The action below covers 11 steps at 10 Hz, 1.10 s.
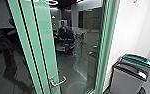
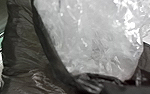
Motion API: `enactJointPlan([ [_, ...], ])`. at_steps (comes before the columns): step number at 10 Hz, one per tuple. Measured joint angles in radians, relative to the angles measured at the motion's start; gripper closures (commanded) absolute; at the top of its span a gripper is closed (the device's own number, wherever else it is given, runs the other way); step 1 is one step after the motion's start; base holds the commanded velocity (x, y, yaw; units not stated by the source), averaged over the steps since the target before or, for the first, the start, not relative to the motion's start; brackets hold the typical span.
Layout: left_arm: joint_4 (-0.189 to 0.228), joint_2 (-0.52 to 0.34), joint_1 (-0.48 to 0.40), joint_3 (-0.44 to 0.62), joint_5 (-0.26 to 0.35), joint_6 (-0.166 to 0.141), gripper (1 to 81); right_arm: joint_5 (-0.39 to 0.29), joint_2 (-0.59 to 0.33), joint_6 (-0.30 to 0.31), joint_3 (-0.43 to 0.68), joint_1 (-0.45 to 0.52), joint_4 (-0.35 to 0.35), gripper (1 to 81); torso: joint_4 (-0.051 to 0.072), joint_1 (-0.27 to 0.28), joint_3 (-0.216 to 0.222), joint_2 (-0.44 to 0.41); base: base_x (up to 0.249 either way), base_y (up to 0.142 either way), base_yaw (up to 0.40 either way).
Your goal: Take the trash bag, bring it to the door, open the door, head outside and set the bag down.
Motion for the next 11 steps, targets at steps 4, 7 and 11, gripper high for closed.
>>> enactJointPlan([
  [4,0.0,0.001,-0.006,0.0,-0.002,0.0,81.1,0.003,0.0,0.0,0.0,0.01,0.0,1.0,0.0,0.0,0.0,0.0,0.019,0.0,0.0],
  [7,0.0,0.0,0.009,0.0,0.002,0.0,81.1,-0.003,0.0,0.0,-0.001,-0.005,0.0,1.0,0.0,-0.001,0.0,0.0,0.0,0.0,0.0],
  [11,0.0,0.001,0.005,0.0,0.0,0.0,81.1,-0.002,0.0,0.0,-0.002,0.0,0.0,1.0,0.0,-0.001,0.0,0.0,0.0,0.0,0.0],
])
